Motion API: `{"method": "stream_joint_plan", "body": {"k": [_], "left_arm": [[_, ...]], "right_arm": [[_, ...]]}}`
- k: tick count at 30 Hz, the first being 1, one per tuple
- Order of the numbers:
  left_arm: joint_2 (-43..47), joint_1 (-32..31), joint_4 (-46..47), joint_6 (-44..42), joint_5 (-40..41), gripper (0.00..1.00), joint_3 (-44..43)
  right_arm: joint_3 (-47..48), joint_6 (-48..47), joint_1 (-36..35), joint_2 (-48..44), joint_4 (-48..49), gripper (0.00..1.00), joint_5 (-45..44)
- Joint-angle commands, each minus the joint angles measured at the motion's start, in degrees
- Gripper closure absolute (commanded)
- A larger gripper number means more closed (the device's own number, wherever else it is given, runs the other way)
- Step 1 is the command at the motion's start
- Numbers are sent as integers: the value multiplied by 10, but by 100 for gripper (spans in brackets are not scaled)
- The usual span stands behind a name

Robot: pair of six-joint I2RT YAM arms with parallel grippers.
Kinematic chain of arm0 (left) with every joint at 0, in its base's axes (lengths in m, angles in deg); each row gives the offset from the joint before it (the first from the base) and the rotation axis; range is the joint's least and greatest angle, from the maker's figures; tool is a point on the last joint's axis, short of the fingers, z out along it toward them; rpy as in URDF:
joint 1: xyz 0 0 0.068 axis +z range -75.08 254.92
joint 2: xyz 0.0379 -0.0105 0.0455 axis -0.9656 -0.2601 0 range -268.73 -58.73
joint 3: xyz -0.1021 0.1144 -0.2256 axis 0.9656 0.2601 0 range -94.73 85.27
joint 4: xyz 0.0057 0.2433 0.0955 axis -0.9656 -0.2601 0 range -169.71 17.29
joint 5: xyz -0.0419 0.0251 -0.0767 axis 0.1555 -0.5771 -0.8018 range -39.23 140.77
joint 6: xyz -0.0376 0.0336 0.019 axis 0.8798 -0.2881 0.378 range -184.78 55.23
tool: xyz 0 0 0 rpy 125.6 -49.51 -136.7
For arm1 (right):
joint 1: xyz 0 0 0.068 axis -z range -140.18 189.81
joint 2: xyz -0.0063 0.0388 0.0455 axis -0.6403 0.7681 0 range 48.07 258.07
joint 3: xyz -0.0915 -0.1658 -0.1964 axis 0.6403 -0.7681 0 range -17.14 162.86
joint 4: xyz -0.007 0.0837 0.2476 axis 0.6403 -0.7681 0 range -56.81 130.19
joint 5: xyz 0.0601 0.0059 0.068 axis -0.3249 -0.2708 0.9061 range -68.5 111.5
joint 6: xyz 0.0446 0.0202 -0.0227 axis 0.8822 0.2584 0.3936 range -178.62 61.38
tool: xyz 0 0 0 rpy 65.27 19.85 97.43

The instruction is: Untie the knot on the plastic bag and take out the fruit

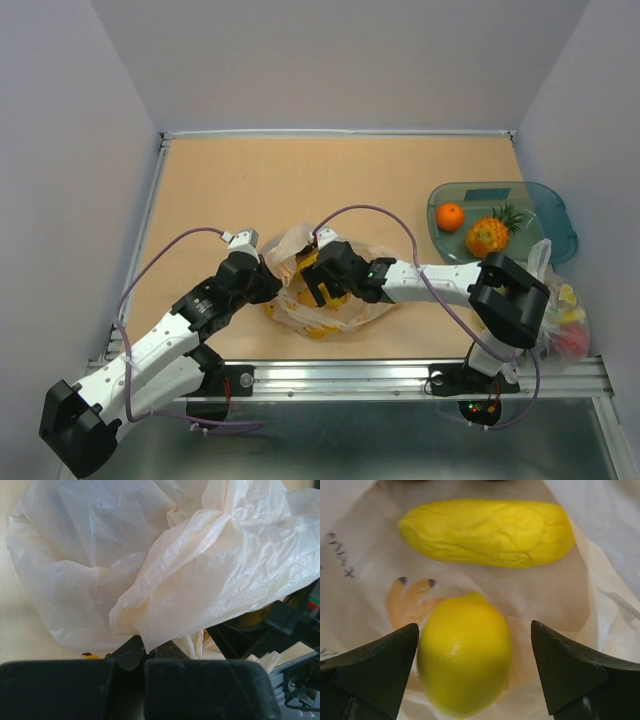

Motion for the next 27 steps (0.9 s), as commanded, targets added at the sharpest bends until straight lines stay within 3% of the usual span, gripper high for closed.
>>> {"method": "stream_joint_plan", "body": {"k": [1,2,5,6,9,10,12,18,27], "left_arm": [[0,-3,3,-30,16,100,-38],[-1,-3,2,-31,17,100,-38],[0,-3,4,-32,11,100,-38],[0,-3,5,-32,10,100,-37],[2,-3,5,-32,11,100,-37],[5,-3,6,-32,12,100,-36],[4,-3,9,-31,14,100,-34],[-7,-3,10,-41,24,100,-37],[-5,-3,15,-40,35,100,-32]], "right_arm": [[36,0,-1,17,3,7,-66],[36,-1,-1,20,3,9,-68],[36,-7,-1,23,2,28,-55],[35,-7,-1,16,3,45,-44],[31,-8,-2,-11,3,73,-27],[31,-19,-1,-39,3,86,0],[37,-34,-1,-79,3,97,43],[83,-72,-1,-158,0,99,55],[203,-121,34,-179,-119,99,-95]]}}
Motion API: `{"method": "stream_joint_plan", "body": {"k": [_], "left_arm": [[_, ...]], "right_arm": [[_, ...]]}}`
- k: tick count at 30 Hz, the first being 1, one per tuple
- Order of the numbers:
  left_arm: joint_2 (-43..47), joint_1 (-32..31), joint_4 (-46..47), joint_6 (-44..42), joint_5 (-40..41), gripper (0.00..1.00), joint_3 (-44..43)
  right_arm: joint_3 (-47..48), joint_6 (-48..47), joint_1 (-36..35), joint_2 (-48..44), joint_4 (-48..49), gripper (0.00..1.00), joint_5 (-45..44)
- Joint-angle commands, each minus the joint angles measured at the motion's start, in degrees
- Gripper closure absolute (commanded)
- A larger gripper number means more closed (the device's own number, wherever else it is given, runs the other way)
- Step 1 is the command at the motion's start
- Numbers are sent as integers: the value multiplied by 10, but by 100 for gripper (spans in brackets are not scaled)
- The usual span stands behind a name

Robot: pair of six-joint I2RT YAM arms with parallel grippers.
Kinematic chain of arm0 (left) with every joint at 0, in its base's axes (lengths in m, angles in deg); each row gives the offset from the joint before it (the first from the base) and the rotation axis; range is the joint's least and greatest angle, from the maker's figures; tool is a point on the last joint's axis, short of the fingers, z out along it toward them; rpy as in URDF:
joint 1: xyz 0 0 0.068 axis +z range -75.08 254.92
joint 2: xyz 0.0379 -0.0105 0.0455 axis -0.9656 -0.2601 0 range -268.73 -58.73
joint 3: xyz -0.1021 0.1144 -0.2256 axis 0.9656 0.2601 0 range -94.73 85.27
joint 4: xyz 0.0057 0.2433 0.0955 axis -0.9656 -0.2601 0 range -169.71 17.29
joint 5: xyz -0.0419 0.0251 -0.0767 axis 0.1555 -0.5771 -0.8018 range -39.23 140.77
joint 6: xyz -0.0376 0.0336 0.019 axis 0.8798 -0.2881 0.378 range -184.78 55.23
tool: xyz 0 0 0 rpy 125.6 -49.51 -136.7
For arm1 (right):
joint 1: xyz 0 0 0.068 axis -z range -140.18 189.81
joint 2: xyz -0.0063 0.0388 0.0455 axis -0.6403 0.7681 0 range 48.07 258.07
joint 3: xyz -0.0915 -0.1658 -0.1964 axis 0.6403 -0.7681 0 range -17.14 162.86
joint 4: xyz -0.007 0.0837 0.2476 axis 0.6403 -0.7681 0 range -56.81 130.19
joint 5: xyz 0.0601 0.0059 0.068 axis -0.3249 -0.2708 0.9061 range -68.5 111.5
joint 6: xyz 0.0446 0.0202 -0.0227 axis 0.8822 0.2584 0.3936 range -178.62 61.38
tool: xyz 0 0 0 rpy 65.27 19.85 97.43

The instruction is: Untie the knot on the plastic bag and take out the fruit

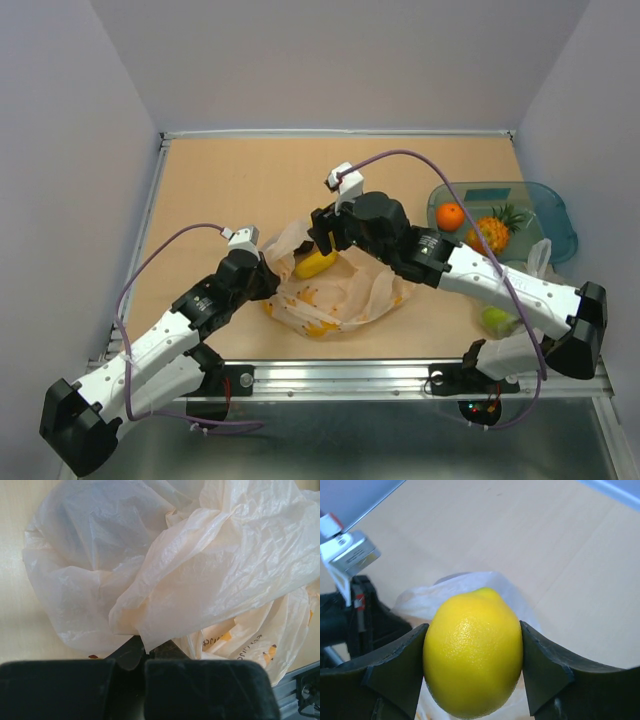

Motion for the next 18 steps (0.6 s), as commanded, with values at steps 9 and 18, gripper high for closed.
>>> {"method": "stream_joint_plan", "body": {"k": [9,18], "left_arm": [[19,-3,15,-7,20,100,-17],[26,-3,16,-8,17,100,-18]], "right_arm": [[-5,18,297,-44,-86,99,-88],[-107,81,475,-27,-103,92,-22]]}}
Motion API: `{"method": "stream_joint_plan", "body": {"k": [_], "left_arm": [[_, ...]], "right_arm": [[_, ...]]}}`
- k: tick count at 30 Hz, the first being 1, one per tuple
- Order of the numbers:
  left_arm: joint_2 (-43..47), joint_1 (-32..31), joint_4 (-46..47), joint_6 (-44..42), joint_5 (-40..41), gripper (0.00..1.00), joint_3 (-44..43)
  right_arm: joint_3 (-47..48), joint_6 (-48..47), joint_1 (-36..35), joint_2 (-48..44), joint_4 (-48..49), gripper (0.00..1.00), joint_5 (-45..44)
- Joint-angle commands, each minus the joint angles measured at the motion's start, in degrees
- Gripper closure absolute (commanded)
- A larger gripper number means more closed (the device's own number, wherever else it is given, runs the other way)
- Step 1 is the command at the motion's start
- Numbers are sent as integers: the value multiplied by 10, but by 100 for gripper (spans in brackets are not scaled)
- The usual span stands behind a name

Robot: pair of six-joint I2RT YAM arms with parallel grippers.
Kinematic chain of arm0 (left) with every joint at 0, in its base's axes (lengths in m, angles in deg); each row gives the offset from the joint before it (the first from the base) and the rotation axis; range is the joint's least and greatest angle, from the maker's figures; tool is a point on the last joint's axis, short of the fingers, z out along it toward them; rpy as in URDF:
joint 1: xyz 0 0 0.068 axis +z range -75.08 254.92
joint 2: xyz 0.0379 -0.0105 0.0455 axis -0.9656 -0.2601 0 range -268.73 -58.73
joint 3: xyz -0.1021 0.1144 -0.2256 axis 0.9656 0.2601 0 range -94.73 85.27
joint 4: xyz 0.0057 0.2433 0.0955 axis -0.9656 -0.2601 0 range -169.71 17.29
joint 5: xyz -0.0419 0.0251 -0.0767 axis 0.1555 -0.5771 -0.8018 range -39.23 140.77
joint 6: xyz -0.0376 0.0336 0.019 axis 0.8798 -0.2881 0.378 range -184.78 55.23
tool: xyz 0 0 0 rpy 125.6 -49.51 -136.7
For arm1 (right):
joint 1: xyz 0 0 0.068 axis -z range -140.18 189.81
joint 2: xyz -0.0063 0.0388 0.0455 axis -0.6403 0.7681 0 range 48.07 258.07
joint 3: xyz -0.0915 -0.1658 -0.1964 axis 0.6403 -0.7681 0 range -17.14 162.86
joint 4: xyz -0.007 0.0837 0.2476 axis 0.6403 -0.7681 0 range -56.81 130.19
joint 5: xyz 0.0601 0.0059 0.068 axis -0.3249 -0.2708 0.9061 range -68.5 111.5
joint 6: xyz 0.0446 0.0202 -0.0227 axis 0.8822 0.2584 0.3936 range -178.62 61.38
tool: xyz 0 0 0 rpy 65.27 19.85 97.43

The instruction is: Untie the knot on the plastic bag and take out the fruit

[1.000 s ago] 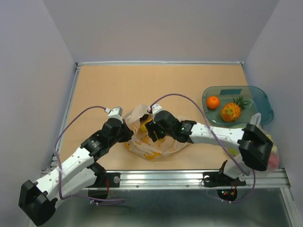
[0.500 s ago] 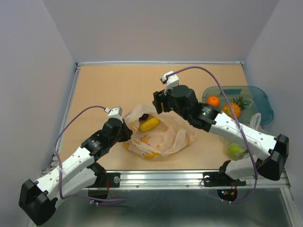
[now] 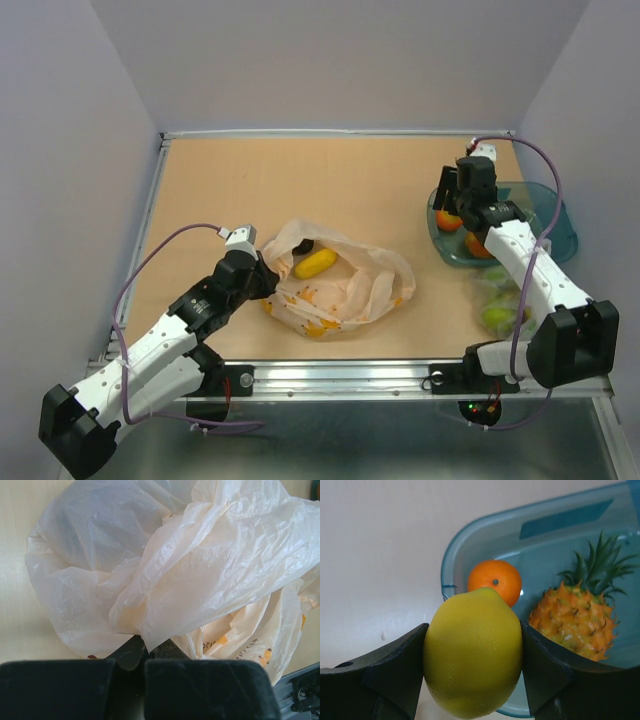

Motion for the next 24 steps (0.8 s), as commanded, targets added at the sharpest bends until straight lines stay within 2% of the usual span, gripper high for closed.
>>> {"method": "stream_joint_plan", "body": {"k": [1,2,3,6,7,9,12,16,17,19,23,24], "left_arm": [[7,-3,13,-7,8,100,-19],[7,-3,12,-8,7,100,-19],[6,-3,13,-8,7,100,-18],[5,-3,15,-7,4,100,-17],[4,-3,15,-6,2,100,-17],[3,-3,15,-6,0,100,-17],[3,-3,16,-7,-3,100,-17],[-2,-3,16,-8,-6,100,-18],[-5,-3,17,-8,-7,100,-18],[-10,-3,19,-8,-8,100,-18],[-26,-3,20,-9,-13,100,-23],[-26,-3,23,-9,-14,100,-24]], "right_arm": [[-41,46,24,4,-18,89,20],[-57,51,25,3,-19,82,13],[-66,47,28,4,-18,62,8],[-87,27,29,6,-19,28,-14],[-88,24,30,0,-20,12,-12],[-89,16,30,-13,-19,1,-6],[-75,0,29,-37,-20,0,2],[-51,-2,29,-69,-32,0,83],[-51,14,27,-82,-32,0,131],[-56,31,9,-96,-29,0,166],[-77,112,-79,-135,-6,0,165],[-85,131,-127,-139,2,2,154]]}}
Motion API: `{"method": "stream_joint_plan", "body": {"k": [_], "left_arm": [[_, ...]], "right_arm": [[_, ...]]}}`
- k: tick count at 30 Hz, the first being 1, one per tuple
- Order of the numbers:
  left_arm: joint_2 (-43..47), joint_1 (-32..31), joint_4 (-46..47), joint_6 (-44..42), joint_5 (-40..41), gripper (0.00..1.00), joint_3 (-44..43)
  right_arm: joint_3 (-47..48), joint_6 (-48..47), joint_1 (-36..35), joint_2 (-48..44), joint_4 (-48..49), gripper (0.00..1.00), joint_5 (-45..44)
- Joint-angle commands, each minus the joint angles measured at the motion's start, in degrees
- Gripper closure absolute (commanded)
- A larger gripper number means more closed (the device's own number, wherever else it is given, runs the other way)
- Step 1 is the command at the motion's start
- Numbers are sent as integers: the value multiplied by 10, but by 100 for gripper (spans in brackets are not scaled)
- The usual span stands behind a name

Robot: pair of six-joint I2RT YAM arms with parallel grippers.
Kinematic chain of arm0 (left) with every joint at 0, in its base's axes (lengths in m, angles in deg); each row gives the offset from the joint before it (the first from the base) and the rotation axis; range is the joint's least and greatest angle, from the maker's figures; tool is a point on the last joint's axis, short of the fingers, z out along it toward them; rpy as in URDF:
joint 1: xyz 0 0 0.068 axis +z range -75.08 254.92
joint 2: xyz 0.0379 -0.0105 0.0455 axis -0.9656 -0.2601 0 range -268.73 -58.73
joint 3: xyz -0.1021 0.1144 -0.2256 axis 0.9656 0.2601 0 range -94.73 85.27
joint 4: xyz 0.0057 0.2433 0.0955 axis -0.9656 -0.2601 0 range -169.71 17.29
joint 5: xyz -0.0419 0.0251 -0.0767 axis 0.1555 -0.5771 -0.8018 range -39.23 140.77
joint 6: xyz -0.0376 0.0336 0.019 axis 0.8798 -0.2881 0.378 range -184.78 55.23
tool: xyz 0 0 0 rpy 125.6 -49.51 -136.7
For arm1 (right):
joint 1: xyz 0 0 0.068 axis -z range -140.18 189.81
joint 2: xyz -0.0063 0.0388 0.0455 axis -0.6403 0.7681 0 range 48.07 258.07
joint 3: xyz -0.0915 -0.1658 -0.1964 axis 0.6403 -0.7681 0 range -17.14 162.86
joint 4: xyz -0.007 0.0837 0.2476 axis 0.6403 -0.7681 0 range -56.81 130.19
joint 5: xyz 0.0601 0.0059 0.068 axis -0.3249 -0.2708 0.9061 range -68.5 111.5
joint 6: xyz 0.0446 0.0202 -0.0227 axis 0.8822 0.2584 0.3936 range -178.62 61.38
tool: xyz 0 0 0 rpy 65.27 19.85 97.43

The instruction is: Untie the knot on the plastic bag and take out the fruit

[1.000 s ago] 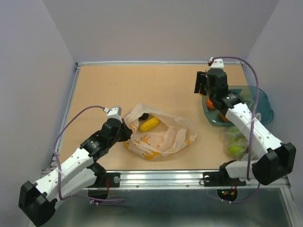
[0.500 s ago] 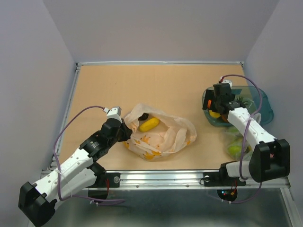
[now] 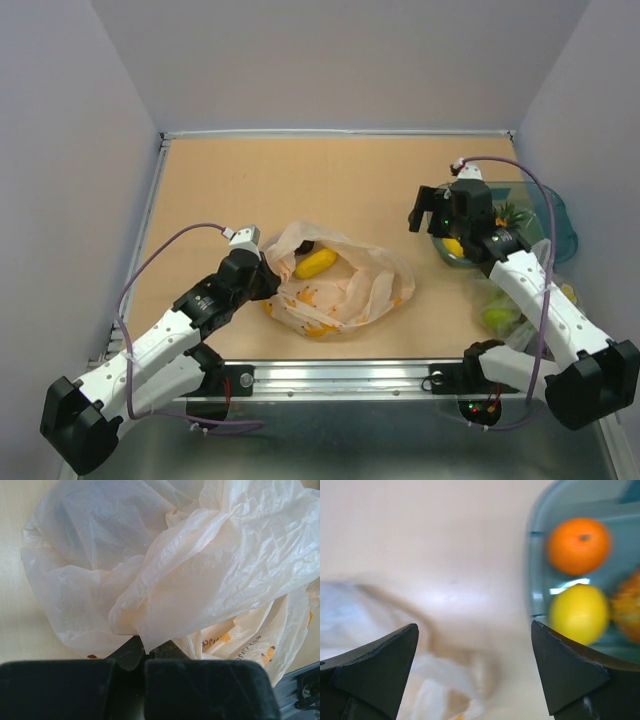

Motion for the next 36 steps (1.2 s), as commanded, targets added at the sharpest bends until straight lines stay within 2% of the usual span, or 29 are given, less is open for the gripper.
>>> {"method": "stream_joint_plan", "body": {"k": [1,6,7,10,11,14,21,36], "left_arm": [[-8,-3,22,-8,-7,100,-24],[-11,-3,27,-7,-12,100,-28],[-11,-3,26,-6,-13,100,-29],[-10,-3,23,0,-14,100,-30],[-11,-3,22,2,-14,100,-30],[-10,-3,21,7,-20,100,-31],[-4,-3,14,14,-40,100,-46],[33,-3,13,32,-99,100,-17]], "right_arm": [[-5,97,-119,-38,47,3,16],[-80,244,-247,-46,141,10,-46],[-88,258,-290,-34,168,11,-76],[-89,304,-364,21,201,11,-134],[-85,310,-379,21,208,11,-144],[-70,337,-424,101,241,11,-183],[-31,451,-440,228,273,13,-278],[105,475,-440,428,294,15,-327]]}}
